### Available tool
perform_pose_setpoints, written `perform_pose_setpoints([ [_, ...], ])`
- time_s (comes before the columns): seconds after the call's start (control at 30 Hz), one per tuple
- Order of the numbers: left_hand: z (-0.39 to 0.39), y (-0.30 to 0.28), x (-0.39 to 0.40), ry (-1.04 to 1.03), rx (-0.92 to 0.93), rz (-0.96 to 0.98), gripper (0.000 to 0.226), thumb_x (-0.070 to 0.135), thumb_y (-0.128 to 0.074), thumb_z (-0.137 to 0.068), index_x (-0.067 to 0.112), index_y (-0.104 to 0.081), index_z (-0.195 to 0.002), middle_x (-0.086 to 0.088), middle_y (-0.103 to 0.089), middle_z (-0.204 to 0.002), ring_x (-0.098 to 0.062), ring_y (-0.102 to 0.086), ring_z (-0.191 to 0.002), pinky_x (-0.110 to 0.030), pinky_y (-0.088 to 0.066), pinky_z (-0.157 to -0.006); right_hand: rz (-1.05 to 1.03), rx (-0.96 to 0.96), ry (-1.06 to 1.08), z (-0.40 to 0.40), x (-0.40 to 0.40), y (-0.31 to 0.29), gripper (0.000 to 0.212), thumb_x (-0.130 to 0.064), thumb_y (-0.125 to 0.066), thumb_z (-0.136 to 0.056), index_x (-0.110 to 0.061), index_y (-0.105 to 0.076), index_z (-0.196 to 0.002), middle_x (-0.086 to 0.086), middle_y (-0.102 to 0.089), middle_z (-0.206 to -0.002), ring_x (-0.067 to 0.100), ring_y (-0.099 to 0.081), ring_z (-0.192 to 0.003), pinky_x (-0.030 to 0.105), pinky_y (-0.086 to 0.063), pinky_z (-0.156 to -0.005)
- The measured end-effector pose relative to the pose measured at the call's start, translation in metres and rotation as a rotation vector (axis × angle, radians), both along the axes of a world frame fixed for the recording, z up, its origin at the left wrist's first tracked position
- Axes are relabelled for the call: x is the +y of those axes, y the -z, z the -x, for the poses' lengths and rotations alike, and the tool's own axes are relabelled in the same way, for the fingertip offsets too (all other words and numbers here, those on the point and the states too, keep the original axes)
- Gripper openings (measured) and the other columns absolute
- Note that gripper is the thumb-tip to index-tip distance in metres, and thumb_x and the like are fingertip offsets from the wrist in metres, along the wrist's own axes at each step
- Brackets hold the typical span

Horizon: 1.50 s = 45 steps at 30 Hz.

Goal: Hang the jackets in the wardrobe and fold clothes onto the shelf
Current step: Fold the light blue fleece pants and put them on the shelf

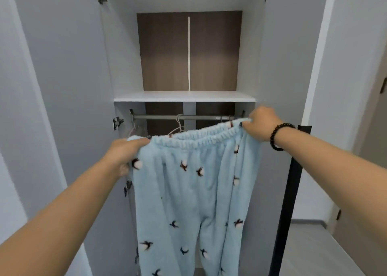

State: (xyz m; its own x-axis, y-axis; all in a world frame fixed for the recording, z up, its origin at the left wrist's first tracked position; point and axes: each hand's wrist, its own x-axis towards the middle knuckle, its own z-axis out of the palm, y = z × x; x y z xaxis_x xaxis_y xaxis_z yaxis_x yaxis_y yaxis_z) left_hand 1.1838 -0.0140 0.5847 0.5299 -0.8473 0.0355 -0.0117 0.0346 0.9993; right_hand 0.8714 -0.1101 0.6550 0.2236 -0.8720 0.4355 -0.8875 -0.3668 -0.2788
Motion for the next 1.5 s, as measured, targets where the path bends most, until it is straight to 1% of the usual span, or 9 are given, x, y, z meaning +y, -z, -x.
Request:
perform_pose_setpoints([
  [0.2,0.041,-0.001,0.008,0.136,0.22,-0.012,0.02,0.009,-0.071,-0.084,-0.002,-0.068,-0.1,-0.022,-0.072,-0.098,-0.033,-0.07,-0.092,-0.046,-0.056,-0.086,-0.212,-0.117,0.002,-0.014,0.015,0.02,0.045,-0.013,-0.055,-0.087,-0.013,-0.03,-0.049,0.0,-0.029,-0.047,0.013,-0.029,-0.042,0.018,-0.025,-0.038],
  [0.37,0.079,-0.009,0.008,0.28,0.008,0.067,0.011,0.017,-0.069,-0.086,0.009,-0.071,-0.093,-0.008,-0.076,-0.086,-0.018,-0.073,-0.073,-0.027,-0.056,-0.061,-0.347,-0.25,-0.21,-0.039,0.054,0.015,0.049,-0.026,-0.051,-0.094,-0.014,-0.037,-0.049,0.005,-0.045,-0.044,0.018,-0.057,-0.044,0.017,-0.038,-0.045],
  [0.57,0.099,-0.018,0.021,0.494,-0.131,0.26,0.052,0.054,-0.075,-0.072,0.011,-0.065,-0.101,-0.015,-0.07,-0.107,-0.026,-0.067,-0.099,-0.041,-0.053,-0.089,-0.481,-0.488,-0.434,-0.057,0.095,-0.009,0.03,-0.017,-0.049,-0.096,0.007,-0.063,-0.086,0.018,-0.07,-0.08,0.026,-0.071,-0.072,0.044,-0.057,-0.085],
  [0.73,0.095,-0.024,0.034,0.471,-0.389,0.326,0.08,0.028,-0.096,-0.043,0.023,-0.056,-0.111,0.006,-0.07,-0.101,-0.009,-0.069,-0.093,-0.023,-0.057,-0.073,-0.529,-0.357,-0.595,-0.05,0.116,-0.028,0.023,0.01,-0.044,-0.089,0.003,-0.058,-0.073,0.019,-0.06,-0.084,0.028,-0.065,-0.079,0.045,-0.056,-0.086],
  [0.83,0.095,-0.018,0.035,0.322,-0.467,0.291,0.061,0.012,-0.072,-0.05,0.021,-0.055,-0.109,-0.004,-0.066,-0.103,-0.018,-0.067,-0.094,-0.037,-0.059,-0.078,-0.46,-0.147,-0.662,-0.044,0.118,-0.028,0.028,0.008,-0.047,-0.087,-0.005,-0.065,-0.103,0.003,-0.066,-0.097,0.016,-0.062,-0.092,0.027,-0.053,-0.087],
  [0.97,0.088,0.008,0.032,0.304,-0.322,0.301,0.051,0.005,-0.054,-0.049,0.017,-0.059,-0.099,0.002,-0.065,-0.086,-0.004,-0.062,-0.073,-0.019,-0.049,-0.057,-0.023,0.146,-0.616,-0.038,0.104,-0.004,0.051,-0.011,-0.063,-0.082,-0.025,-0.05,-0.129,-0.008,-0.048,-0.122,0.007,-0.047,-0.112,0.024,-0.044,-0.096],
  [1.2,0.076,0.056,0.035,0.33,-0.123,0.295,0.044,-0.004,-0.048,-0.046,0.021,-0.063,-0.079,0.01,-0.064,-0.065,-0.001,-0.058,-0.057,-0.015,-0.043,-0.045,-0.336,0.098,-0.673,-0.024,0.072,0.072,0.032,-0.037,-0.082,-0.071,-0.04,-0.057,-0.092,-0.018,-0.062,-0.098,0.002,-0.058,-0.093,0.032,-0.052,-0.086],
  [1.33,0.075,0.075,0.035,0.376,-0.098,0.264,0.039,-0.004,-0.049,-0.048,0.018,-0.061,-0.077,0.008,-0.062,-0.063,-0.002,-0.056,-0.056,-0.016,-0.042,-0.044,-0.407,0.353,-0.671,-0.027,0.068,0.099,0.025,-0.041,-0.079,-0.071,-0.037,-0.059,-0.086,-0.015,-0.057,-0.091,0.009,-0.058,-0.087,0.027,-0.052,-0.077],
  [1.5,0.058,0.086,0.024,0.382,-0.516,0.182,0.028,0.018,-0.068,-0.063,0.014,-0.05,-0.083,0.007,-0.055,-0.073,-0.004,-0.047,-0.063,-0.018,-0.041,-0.055,-0.134,0.587,-0.52,-0.03,0.062,0.098,0.023,-0.032,-0.065,-0.074,-0.01,-0.057,-0.07,0.006,-0.056,-0.079,0.025,-0.055,-0.076,0.044,-0.053,-0.066],
])
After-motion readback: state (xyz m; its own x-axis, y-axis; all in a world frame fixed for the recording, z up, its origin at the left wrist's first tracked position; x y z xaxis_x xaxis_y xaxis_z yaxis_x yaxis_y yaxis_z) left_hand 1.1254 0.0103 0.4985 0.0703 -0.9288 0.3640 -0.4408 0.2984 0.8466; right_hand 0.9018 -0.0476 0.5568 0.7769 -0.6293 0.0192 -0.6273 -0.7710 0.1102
